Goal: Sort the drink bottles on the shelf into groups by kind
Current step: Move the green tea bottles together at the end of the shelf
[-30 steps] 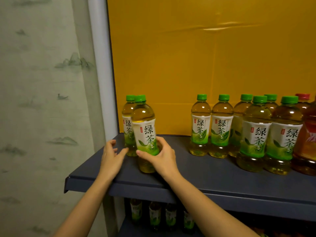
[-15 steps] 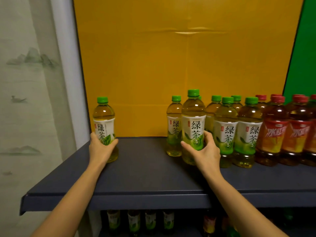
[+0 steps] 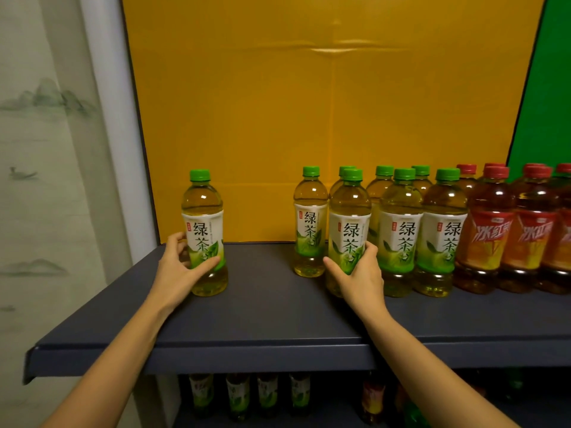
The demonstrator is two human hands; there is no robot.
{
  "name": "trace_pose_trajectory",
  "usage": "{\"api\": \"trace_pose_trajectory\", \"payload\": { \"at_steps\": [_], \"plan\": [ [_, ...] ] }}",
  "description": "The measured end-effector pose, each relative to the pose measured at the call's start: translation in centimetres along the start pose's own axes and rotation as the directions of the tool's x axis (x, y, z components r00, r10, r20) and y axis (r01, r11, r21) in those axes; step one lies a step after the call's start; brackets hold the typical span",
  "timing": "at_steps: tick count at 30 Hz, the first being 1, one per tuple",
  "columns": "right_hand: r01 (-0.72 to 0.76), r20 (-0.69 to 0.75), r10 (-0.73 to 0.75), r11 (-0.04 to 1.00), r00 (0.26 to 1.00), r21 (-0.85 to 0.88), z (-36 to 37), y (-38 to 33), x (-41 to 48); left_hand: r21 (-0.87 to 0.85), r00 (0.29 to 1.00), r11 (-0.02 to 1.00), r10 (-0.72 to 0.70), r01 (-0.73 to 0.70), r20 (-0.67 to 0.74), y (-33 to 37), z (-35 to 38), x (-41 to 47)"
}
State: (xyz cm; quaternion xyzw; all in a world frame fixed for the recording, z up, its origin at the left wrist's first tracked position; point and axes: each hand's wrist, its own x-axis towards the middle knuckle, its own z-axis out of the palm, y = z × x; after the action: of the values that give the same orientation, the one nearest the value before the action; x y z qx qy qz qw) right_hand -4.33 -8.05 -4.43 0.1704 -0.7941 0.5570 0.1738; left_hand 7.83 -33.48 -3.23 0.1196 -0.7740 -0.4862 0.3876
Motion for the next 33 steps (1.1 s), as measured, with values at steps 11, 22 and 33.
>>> {"api": "trace_pose_trajectory", "payload": {
  "at_steps": [11, 22, 33],
  "plan": [
    [-0.015, -0.009, 0.016, 0.998, 1.000, 0.056, -0.1, 0.2, 0.0, -0.038, 0.997, 0.997, 0.069, -0.067, 0.036, 2.9, 6.8, -2.2],
    [0.026, -0.059, -0.023, 0.998, 0.998, 0.049, -0.3, 0.1, -0.7, 0.019, 0.995, 0.994, 0.104, -0.104, 0.010, 5.3, 14.1, -3.5],
    [0.113, -0.104, -0.116, 0.993, 0.988, -0.038, -1.1, -0.3, -1.4, 0.278, 0.989, 0.949, 0.143, -0.149, 0.041, 5.1, 14.2, -3.5]
  ]
}}
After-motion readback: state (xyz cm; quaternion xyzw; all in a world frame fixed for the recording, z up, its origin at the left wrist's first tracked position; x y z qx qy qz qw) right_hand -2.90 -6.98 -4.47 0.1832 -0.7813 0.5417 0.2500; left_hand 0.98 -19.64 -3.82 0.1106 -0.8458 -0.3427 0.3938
